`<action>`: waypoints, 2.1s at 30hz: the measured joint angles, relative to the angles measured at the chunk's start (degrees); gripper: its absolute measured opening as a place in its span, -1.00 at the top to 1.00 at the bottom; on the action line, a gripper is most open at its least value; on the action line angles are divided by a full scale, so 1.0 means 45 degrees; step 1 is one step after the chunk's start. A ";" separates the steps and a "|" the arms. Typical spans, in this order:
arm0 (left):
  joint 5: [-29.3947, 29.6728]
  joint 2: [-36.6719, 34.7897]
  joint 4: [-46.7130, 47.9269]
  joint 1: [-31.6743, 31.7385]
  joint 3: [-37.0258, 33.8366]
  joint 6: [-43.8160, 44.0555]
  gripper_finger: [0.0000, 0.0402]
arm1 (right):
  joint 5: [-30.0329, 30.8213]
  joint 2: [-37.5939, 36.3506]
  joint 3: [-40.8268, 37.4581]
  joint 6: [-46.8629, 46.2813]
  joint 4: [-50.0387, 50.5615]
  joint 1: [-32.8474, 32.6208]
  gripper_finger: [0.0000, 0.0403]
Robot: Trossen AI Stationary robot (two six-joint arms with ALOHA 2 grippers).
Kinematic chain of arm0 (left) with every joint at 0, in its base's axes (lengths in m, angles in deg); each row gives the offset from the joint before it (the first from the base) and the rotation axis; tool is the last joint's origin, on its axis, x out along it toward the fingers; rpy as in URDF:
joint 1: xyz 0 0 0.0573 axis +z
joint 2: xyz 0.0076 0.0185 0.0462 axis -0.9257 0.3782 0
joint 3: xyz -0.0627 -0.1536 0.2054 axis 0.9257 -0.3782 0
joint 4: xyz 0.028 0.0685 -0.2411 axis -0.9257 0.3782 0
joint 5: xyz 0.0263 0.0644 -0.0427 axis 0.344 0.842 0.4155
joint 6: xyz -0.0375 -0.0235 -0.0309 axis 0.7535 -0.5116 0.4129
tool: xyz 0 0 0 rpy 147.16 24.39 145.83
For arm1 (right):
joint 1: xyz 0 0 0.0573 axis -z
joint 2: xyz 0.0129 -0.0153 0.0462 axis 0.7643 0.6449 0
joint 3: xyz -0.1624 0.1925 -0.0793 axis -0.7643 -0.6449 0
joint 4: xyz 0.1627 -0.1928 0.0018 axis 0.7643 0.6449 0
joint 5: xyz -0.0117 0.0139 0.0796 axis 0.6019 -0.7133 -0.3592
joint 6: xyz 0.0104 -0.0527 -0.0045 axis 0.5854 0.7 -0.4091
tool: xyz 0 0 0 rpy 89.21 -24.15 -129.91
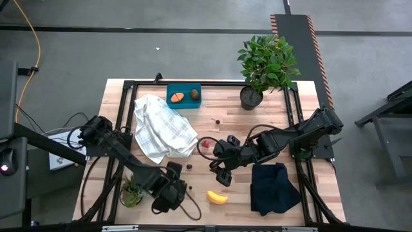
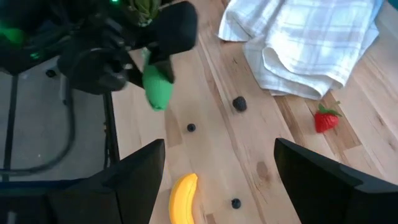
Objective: Pick and placing Produce into tupperware
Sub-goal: Put the green corn into the blue bin
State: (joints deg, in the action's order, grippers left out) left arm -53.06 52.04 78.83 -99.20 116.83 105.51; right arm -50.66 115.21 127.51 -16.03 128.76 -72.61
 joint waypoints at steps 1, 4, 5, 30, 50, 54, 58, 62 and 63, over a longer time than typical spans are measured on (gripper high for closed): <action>0.0005 -0.0101 0.0130 0.0145 0.0101 -0.0049 -0.03 | -0.0005 -0.0029 0.0000 0.0064 -0.0066 0.0000 -0.45; 0.0042 -0.0588 0.0223 0.0611 0.0195 -0.0114 -0.03 | 0.0030 -0.0251 0.0000 0.0246 -0.0198 -0.0025 -0.45; 0.0047 -0.0765 0.0227 0.0792 0.0195 -0.0136 -0.03 | 0.0041 -0.0356 0.0000 0.0264 -0.0213 -0.0034 -0.45; 0.0864 -0.6493 0.1926 0.5410 0.0185 -0.0996 -0.04 | 0.1292 -0.2166 0.0000 0.0924 -0.0095 -0.0012 -0.45; 0.2044 -0.9386 0.1892 0.6233 0.0180 -0.0712 -0.04 | 0.1739 -0.2166 0.0000 0.0746 -0.0148 0.0117 -0.45; 0.2969 -0.9507 0.1896 0.6233 0.0180 -0.0722 -0.04 | 0.1760 -0.2166 0.0000 0.0760 -0.0160 0.0197 -0.45; 0.4025 -0.9552 0.1899 0.6242 0.0180 -0.0764 -0.04 | 0.1763 -0.2166 0.0000 0.0744 -0.0197 0.0374 -0.45; 0.4915 -0.9547 0.1902 0.6242 0.0180 -0.0623 -0.04 | 0.1763 -0.2166 0.0000 0.0744 -0.0196 0.0511 -0.45; 0.5157 -0.9547 0.1902 0.6242 0.0180 -0.0566 -0.04 | 0.1763 -0.2166 0.0000 0.0750 -0.0197 0.0520 -0.45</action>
State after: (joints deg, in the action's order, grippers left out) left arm -29.85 9.07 87.39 -71.11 117.64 102.97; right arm -42.72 105.46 127.51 -12.65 127.88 -70.27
